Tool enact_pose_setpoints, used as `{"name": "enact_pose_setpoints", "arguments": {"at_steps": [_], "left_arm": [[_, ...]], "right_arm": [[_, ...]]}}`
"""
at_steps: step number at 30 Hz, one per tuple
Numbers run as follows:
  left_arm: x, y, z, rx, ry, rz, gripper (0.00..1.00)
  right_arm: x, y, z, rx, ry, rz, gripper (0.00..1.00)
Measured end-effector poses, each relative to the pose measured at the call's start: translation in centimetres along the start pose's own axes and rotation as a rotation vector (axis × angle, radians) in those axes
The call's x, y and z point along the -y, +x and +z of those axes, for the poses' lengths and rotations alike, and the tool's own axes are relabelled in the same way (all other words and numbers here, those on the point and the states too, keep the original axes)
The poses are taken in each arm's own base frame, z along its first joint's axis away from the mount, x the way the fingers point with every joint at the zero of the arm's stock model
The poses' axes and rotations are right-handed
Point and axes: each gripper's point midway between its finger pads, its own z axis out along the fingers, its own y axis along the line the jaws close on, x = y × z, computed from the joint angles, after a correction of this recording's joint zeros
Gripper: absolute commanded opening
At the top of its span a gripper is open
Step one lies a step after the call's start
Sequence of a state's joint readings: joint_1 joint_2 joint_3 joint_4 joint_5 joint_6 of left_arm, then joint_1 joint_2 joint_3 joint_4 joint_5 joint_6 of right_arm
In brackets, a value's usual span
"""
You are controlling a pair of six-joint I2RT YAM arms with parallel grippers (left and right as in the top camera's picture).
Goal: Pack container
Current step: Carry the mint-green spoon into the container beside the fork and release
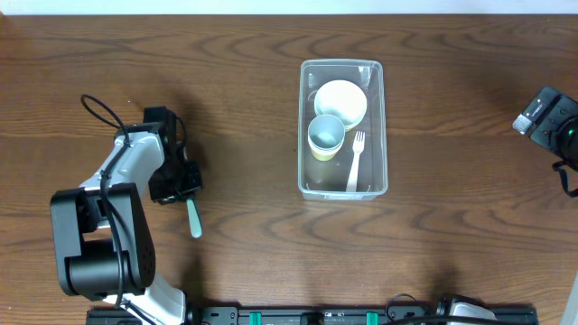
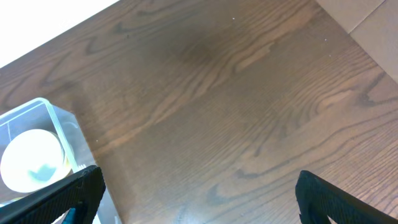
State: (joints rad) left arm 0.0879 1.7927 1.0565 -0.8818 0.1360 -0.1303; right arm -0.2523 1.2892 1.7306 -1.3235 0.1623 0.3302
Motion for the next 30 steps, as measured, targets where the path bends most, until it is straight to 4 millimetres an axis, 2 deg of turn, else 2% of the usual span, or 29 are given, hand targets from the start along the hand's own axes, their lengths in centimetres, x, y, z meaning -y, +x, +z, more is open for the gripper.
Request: {"name": "enact_pose_setpoints", "arguments": {"at_steps": [4,7,10,12,14,17,20,23,26,30], "left_arm": [[1.8,-0.9,-3.1,0.008,0.028,0.041,0.06],[4.5,-2.2,-7.1,0.073,0.049,0.132,0.06],[8.9,-3.0,-12.5,0.201,0.076,0.27,0.05],[12.6,-2.8,-16.2,0.309,0.111,0.377,0.06],[17.0,-1.3,-19.9,0.422,0.155,0.511,0.06],[22.4,1.8,-22.8,0.522,0.226,0.676,0.06],[26.4,4.6,-23.0,0.553,0.273,0.796,0.06],[30.0,6.7,-21.9,0.555,0.298,0.893,0.06],[33.1,8.5,-19.8,0.548,0.286,0.979,0.06],[36.1,9.8,-16.7,0.535,0.258,1.064,0.06]], "right_arm": [[0.0,0.0,0.0,0.0,0.0,0.0,0.99],[0.0,0.0,0.0,0.0,0.0,0.0,0.99],[0.0,0.0,0.0,0.0,0.0,0.0,0.99],[0.0,0.0,0.0,0.0,0.0,0.0,0.99],[0.0,0.0,0.0,0.0,0.0,0.0,0.99],[0.0,0.0,0.0,0.0,0.0,0.0,0.99],[0.0,0.0,0.0,0.0,0.0,0.0,0.99],[0.0,0.0,0.0,0.0,0.0,0.0,0.99],[0.0,0.0,0.0,0.0,0.0,0.0,0.99],[0.0,0.0,0.0,0.0,0.0,0.0,0.99]]}}
